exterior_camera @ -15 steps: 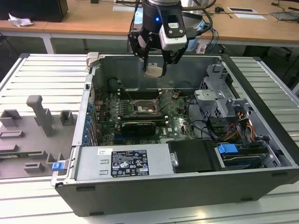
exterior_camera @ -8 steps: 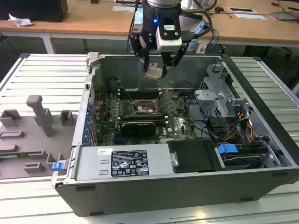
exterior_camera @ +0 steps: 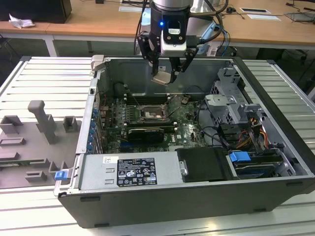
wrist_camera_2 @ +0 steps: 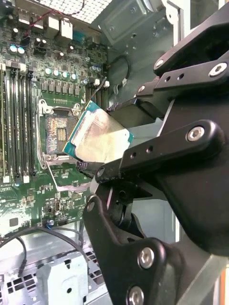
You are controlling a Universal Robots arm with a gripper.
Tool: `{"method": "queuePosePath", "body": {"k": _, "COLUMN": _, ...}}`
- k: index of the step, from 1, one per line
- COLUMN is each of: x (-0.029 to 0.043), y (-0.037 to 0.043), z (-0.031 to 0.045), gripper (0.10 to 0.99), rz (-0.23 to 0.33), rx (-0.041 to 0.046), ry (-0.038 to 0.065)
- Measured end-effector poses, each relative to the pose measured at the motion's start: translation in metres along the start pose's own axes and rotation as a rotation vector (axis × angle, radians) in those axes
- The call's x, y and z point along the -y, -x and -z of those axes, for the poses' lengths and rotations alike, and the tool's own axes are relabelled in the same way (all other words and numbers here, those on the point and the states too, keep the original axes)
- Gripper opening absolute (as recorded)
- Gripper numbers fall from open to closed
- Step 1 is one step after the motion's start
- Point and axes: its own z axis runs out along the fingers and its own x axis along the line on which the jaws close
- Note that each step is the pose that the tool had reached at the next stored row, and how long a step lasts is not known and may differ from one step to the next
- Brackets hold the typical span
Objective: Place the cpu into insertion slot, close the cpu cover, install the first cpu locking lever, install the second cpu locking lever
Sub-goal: 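Place the cpu into insertion slot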
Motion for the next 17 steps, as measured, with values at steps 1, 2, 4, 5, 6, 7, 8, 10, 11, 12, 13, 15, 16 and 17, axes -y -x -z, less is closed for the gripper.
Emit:
{"method": "queuePosePath", "body": {"k": 1, "x": 0.0000, "y": 0.0000, "z": -0.0003, "gripper": 0.529, "rz": -0.006, "rx": 0.0006, "ry": 0.000}}
{"method": "queuePosePath", "body": {"k": 2, "x": 0.0000, "y": 0.0000, "z": -0.0004, "gripper": 0.529, "rz": -0.010, "rx": 0.0011, "ry": 0.000}}
{"method": "queuePosePath", "body": {"k": 4, "x": 0.0000, "y": 0.0001, "z": -0.0007, "gripper": 0.529, "rz": -0.022, "rx": 0.0022, "ry": 0.001}}
{"method": "queuePosePath", "body": {"k": 5, "x": 0.0001, "y": 0.0001, "z": -0.0009, "gripper": 0.529, "rz": -0.033, "rx": 0.0033, "ry": 0.001}}
{"method": "queuePosePath", "body": {"k": 6, "x": 0.0001, "y": 0.0001, "z": -0.0009, "gripper": 0.529, "rz": -0.039, "rx": 0.0039, "ry": 0.001}}
{"method": "queuePosePath", "body": {"k": 7, "x": 0.0001, "y": 0.0001, "z": -0.0010, "gripper": 0.529, "rz": -0.045, "rx": 0.0044, "ry": 0.001}}
{"method": "queuePosePath", "body": {"k": 8, "x": 0.0001, "y": 0.0001, "z": -0.0011, "gripper": 0.529, "rz": -0.051, "rx": 0.0050, "ry": 0.001}}
{"method": "queuePosePath", "body": {"k": 10, "x": 0.0001, "y": 0.0001, "z": -0.0012, "gripper": 0.529, "rz": -0.059, "rx": 0.0058, "ry": 0.002}}
{"method": "queuePosePath", "body": {"k": 11, "x": 0.0001, "y": 0.0001, "z": -0.0013, "gripper": 0.529, "rz": -0.061, "rx": 0.0061, "ry": 0.002}}
{"method": "queuePosePath", "body": {"k": 12, "x": 0.0001, "y": 0.0001, "z": -0.0013, "gripper": 0.529, "rz": -0.064, "rx": 0.0063, "ry": 0.002}}
{"method": "queuePosePath", "body": {"k": 13, "x": 0.0001, "y": 0.0001, "z": -0.0014, "gripper": 0.529, "rz": -0.067, "rx": 0.0066, "ry": 0.002}}
{"method": "queuePosePath", "body": {"k": 15, "x": 0.0001, "y": 0.0001, "z": -0.0015, "gripper": 0.529, "rz": -0.073, "rx": 0.0072, "ry": 0.002}}
{"method": "queuePosePath", "body": {"k": 16, "x": 0.0001, "y": 0.0001, "z": -0.0016, "gripper": 0.529, "rz": -0.076, "rx": 0.0075, "ry": 0.002}}
{"method": "queuePosePath", "body": {"k": 17, "x": 0.0001, "y": 0.0001, "z": -0.0017, "gripper": 0.529, "rz": -0.083, "rx": 0.0082, "ry": 0.002}}
